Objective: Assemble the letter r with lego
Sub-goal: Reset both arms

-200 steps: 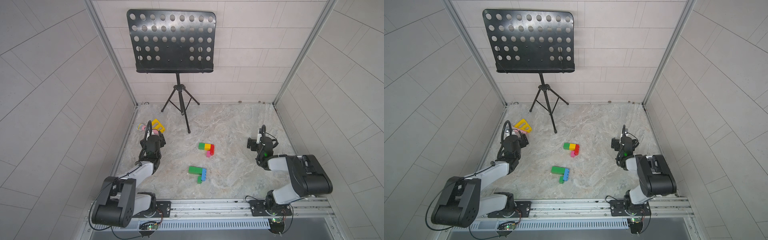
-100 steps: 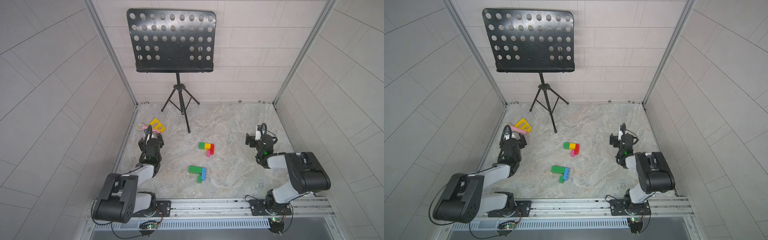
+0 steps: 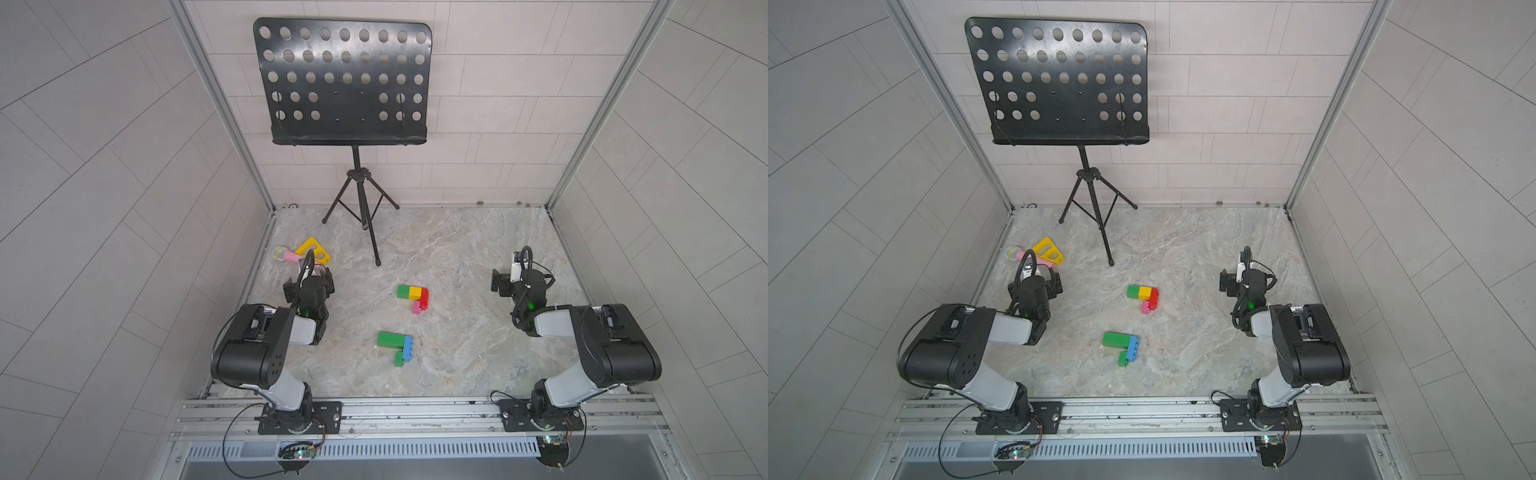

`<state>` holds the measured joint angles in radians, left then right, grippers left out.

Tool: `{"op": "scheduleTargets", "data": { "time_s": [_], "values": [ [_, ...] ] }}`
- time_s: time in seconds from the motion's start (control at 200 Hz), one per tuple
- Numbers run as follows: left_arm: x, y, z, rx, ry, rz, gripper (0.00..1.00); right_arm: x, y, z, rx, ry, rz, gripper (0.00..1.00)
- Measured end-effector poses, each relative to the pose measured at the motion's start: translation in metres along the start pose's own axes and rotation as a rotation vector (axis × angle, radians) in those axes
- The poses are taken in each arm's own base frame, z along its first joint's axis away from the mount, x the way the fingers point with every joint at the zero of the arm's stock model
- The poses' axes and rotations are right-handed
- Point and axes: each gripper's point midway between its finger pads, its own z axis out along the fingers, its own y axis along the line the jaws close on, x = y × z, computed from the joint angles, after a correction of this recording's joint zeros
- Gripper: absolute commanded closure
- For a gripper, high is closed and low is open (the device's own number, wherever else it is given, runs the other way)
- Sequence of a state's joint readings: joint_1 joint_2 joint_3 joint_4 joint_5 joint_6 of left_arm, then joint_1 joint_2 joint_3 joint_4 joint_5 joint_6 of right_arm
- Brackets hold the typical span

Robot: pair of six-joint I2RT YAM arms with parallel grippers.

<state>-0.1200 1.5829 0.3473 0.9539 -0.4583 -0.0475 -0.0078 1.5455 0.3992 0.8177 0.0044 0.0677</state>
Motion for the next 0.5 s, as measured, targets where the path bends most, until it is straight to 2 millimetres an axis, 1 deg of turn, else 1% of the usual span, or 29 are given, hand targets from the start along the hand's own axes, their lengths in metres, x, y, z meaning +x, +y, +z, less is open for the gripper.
{"op": "scheduleTargets", "data": {
  "time_s": [0.05,0.095,0.21,0.365,0.5],
  "values": [
    [-0.004,-0.001,-0.001,-0.014,-0.019,0.006,0.0,0.0,0.0,0.0,0.0,0.0,0.0,0.0],
    [-0.007,-0.007,-0.005,-0.008,-0.045,0.016,0.0,0.0,0.0,0.0,0.0,0.0,0.0,0.0],
    [-0.007,-0.016,-0.012,0.005,-0.079,0.044,0.0,0.0,0.0,0.0,0.0,0.0,0.0,0.0],
    [-0.014,-0.013,-0.014,-0.016,-0.11,0.04,0.0,0.0,0.0,0.0,0.0,0.0,0.0,0.0],
    [-0.015,-0.011,-0.014,-0.023,-0.113,0.042,0.0,0.0,0.0,0.0,0.0,0.0,0.0,0.0]
  ]
}}
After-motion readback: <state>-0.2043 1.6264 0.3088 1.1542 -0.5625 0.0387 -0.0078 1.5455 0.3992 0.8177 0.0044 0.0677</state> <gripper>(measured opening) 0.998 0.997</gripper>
